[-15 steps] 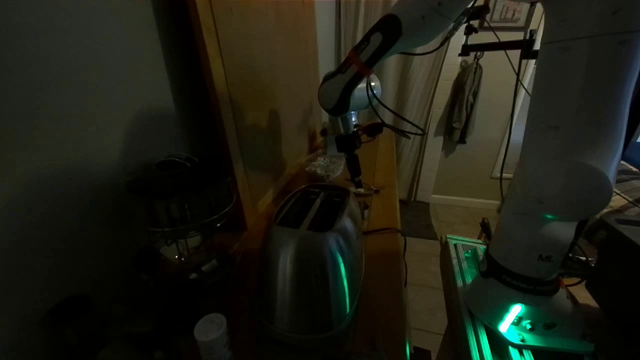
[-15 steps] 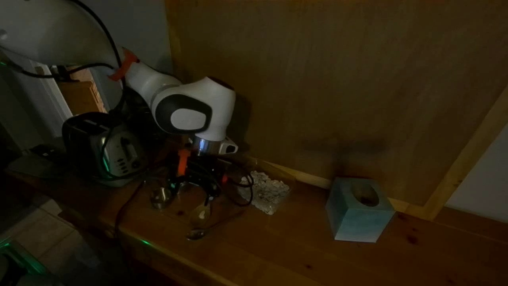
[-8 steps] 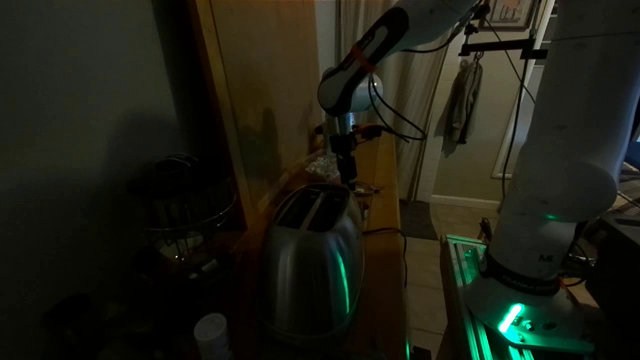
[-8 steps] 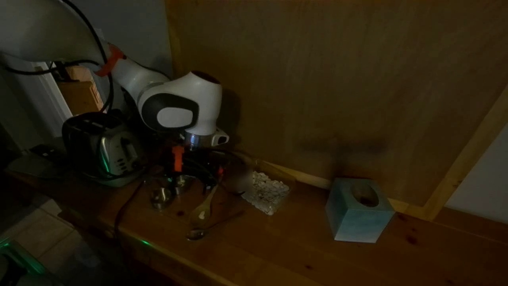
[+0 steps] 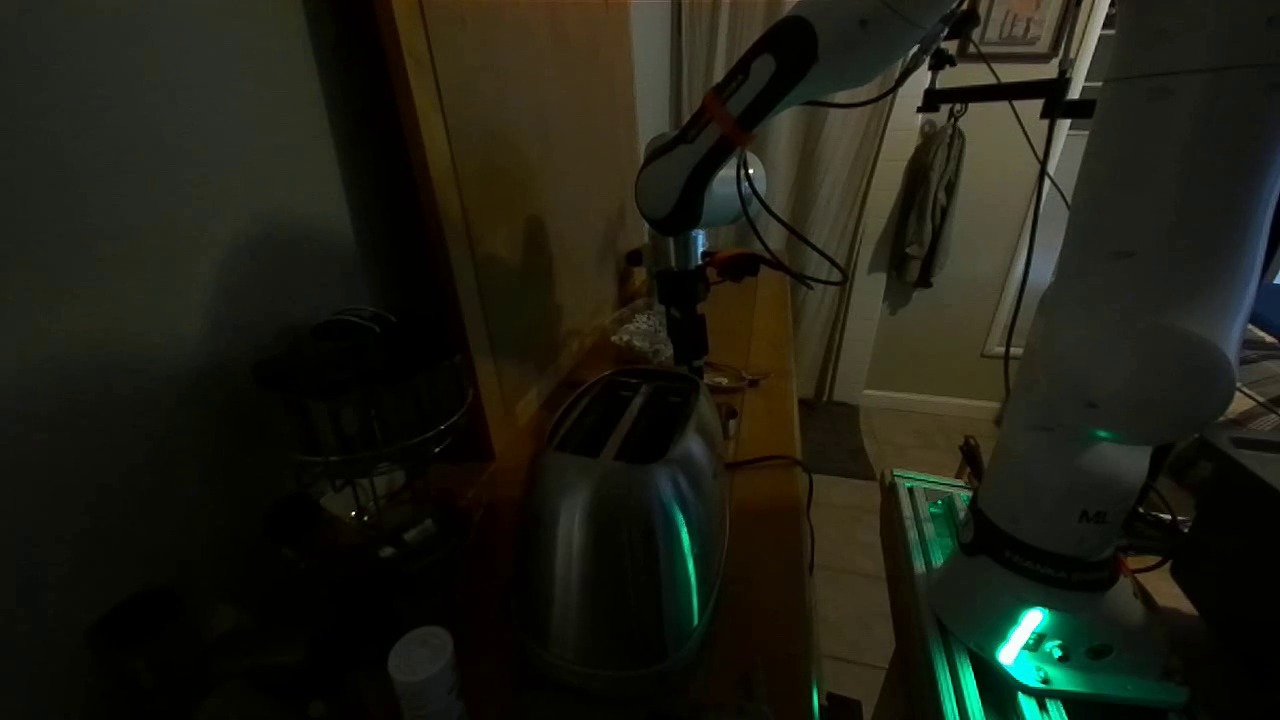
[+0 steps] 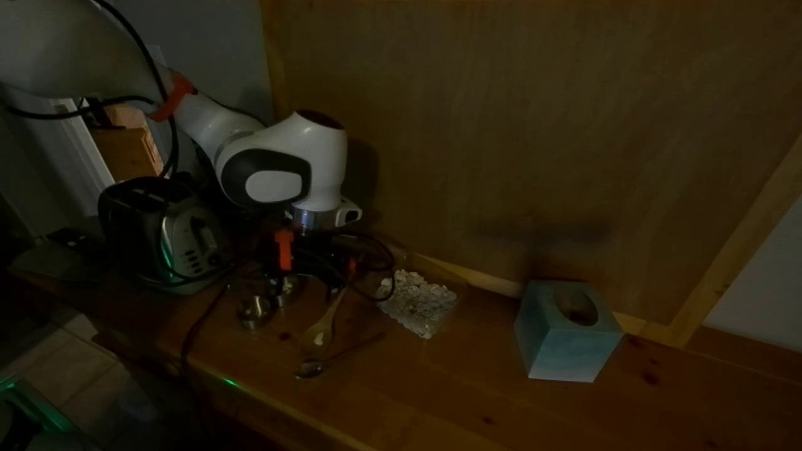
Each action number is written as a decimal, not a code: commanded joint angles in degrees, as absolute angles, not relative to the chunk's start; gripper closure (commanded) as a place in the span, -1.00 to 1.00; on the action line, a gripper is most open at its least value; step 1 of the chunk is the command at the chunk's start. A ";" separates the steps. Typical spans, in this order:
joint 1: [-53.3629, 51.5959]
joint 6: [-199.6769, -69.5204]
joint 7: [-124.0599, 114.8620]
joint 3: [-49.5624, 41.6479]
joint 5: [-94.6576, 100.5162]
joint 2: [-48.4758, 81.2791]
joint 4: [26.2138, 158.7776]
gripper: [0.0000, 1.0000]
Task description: Place one white object from the clear bowl on the wooden spoon., use the spoon to place the object in the large measuring cup.
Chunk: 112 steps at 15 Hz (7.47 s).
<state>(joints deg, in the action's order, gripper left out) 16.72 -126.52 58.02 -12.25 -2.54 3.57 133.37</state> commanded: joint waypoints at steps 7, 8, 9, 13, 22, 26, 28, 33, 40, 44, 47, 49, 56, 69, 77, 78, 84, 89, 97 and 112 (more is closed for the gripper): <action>17.03 -128.18 74.00 -12.12 -12.35 5.98 131.39 -1.00; 17.17 -128.84 75.32 -12.18 -13.37 5.75 131.33 -1.00; 17.28 -129.34 76.20 -12.26 -14.31 5.66 131.13 -1.00; 17.55 -131.70 76.74 -12.48 -19.33 6.60 130.24 -1.00; 17.96 -141.15 75.89 -11.16 -26.03 10.66 130.52 -1.00; 18.26 -143.96 75.53 -10.32 -26.81 12.10 130.36 -0.61; 18.41 -145.04 75.17 -10.01 -26.59 12.47 130.28 -0.40; 18.92 -146.82 74.23 -9.49 -25.97 13.06 130.09 0.11; 19.21 -147.18 73.43 -9.36 -25.52 13.39 129.79 0.85; 19.31 -147.08 73.03 -9.37 -25.27 13.48 129.65 0.93; 19.12 -146.08 72.18 -9.48 -24.58 12.31 130.19 0.93; 18.87 -145.19 71.84 -9.58 -23.59 10.85 130.72 0.93; 17.83 -138.75 70.77 -10.26 -18.71 6.68 131.18 0.93; 14.01 -126.33 75.62 -10.77 -17.59 -0.98 131.79 0.93; 13.70 -120.34 83.63 -11.47 -21.33 -2.68 131.57 0.93; 13.70 -119.67 85.75 -11.60 -22.84 -3.06 131.66 0.93; 13.21 -117.53 96.34 -12.10 -32.81 -4.18 132.27 0.93; 13.00 -117.88 95.13 -12.03 -31.42 -2.54 131.06 0.71; 11.25 -115.80 100.03 -11.22 -34.87 -4.68 132.67 0.93; 9.35 -106.68 124.40 -11.56 -50.25 -4.91 132.61 0.93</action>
